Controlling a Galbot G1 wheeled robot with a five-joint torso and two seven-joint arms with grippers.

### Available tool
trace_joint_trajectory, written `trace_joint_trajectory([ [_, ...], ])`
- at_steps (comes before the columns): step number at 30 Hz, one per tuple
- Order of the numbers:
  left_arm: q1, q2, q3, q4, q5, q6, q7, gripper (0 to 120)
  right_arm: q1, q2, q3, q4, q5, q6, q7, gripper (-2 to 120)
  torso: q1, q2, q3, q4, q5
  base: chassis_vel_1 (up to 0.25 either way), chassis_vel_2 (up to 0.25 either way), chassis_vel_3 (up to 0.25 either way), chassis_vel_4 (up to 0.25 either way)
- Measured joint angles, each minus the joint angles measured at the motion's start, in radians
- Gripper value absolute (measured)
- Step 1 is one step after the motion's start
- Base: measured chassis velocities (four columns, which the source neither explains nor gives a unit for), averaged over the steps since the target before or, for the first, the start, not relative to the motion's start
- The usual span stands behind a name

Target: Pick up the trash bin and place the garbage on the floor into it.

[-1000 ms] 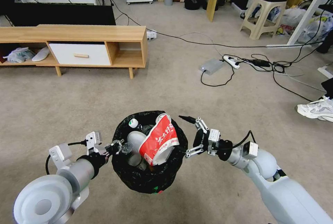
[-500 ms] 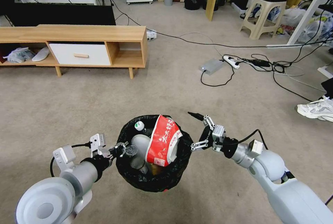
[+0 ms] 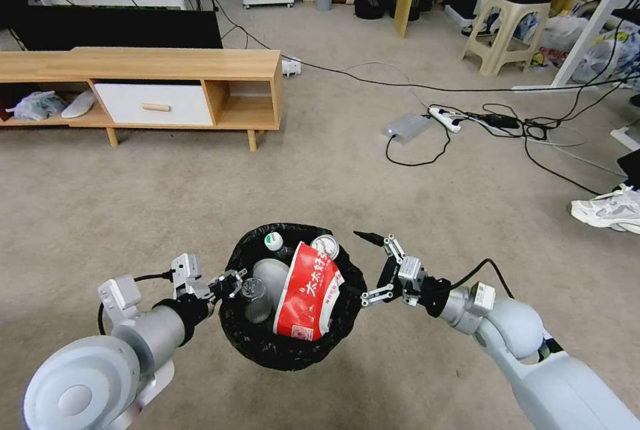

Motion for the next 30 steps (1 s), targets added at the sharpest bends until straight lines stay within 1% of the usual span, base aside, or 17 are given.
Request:
trace_joint_trajectory([
  [4, -0.005, 0.002, -0.01, 0.008, -0.003, 0.0, 0.0, 3, 0.0, -0.003, 0.005, 0.003, 0.014, 0.006, -0.013, 100, 0.0, 0.0, 0.0, 0.0, 0.0, 0.0, 0.0, 0.0, 0.0],
  [6, -0.013, 0.004, -0.024, 0.022, -0.006, -0.001, 0.0, 3, 0.001, -0.008, 0.019, 0.01, 0.044, 0.01, -0.046, 100, 0.0, 0.0, 0.0, 0.0, 0.0, 0.0, 0.0, 0.0, 0.0],
  [10, -0.018, 0.005, -0.032, 0.029, -0.007, -0.001, 0.001, 3, 0.003, -0.011, 0.029, 0.014, 0.058, 0.013, -0.072, 100, 0.0, 0.0, 0.0, 0.0, 0.0, 0.0, 0.0, 0.0, 0.0],
  [11, -0.025, 0.008, -0.044, 0.038, -0.012, -0.002, 0.002, 3, 0.004, -0.017, 0.042, 0.02, 0.07, 0.015, -0.101, 100, 0.0, 0.0, 0.0, 0.0, 0.0, 0.0, 0.0, 0.0, 0.0],
  [12, -0.027, 0.009, -0.049, 0.041, -0.015, -0.002, 0.002, 3, 0.006, -0.022, 0.051, 0.022, 0.073, 0.016, -0.11, 100, 0.0, 0.0, 0.0, 0.0, 0.0, 0.0, 0.0, 0.0, 0.0],
  [19, -0.027, 0.009, -0.068, 0.043, -0.026, -0.002, 0.002, 2, 0.019, -0.03, 0.08, 0.02, 0.095, 0.025, -0.151, 100, 0.0, 0.0, 0.0, 0.0, 0.0, 0.0, 0.0, 0.0, 0.0],
  [23, -0.029, 0.008, -0.089, 0.053, -0.037, -0.002, 0.001, 2, 0.026, -0.031, 0.09, 0.024, 0.141, 0.027, -0.176, 100, 0.0, 0.0, 0.0, 0.0, 0.0, 0.0, 0.0, 0.0, 0.0],
  [24, -0.032, 0.008, -0.1, 0.057, -0.045, -0.002, -0.003, 2, 0.027, -0.031, 0.091, 0.03, 0.163, 0.028, -0.165, 100, 0.0, 0.0, 0.0, 0.0, 0.0, 0.0, 0.0, 0.0, 0.0],
  [25, -0.032, 0.008, -0.1, 0.057, -0.045, -0.002, -0.003, 2, 0.027, -0.031, 0.091, 0.03, 0.163, 0.028, -0.165, 100, 0.0, 0.0, 0.0, 0.0, 0.0, 0.0, 0.0, 0.0, 0.0],
  [26, -0.036, 0.006, -0.111, 0.062, -0.055, -0.002, -0.014, 2, 0.022, -0.03, 0.09, 0.04, 0.187, 0.03, -0.123, 100, 0.0, 0.0, 0.0, 0.0001, -0.0001, 0.0, 0.0, 0.0, 0.0],
  [27, -0.036, 0.006, -0.111, 0.062, -0.055, -0.002, -0.014, 2, 0.022, -0.03, 0.09, 0.04, 0.187, 0.03, -0.123, 100, 0.0, 0.0, 0.0, 0.0001, -0.0001, 0.0, 0.0, 0.0, 0.0],
  [28, -0.039, 0.004, -0.12, 0.067, -0.06, -0.002, -0.023, 2, 0.011, -0.026, 0.088, 0.054, 0.215, 0.031, -0.055, 100, 0.0, 0.0, 0.0, 0.0, 0.0, 0.0, 0.0, 0.0, 0.0],
  [29, -0.04, 0.003, -0.125, 0.07, -0.062, -0.002, -0.027, 2, 0.004, -0.023, 0.087, 0.063, 0.229, 0.031, -0.016, 100, 0.0, 0.0, 0.0, 0.0, 0.0, 0.0, 0.0, 0.0, 0.0],
  [30, -0.041, -0.001, -0.136, 0.075, -0.064, -0.002, -0.035, 2, -0.005, -0.015, 0.088, 0.08, 0.248, 0.031, 0.065, 100, 0.0, 0.0, 0.0, -0.0001, -0.0001, 0.0, 0.0, 0.0, 0.0],
])
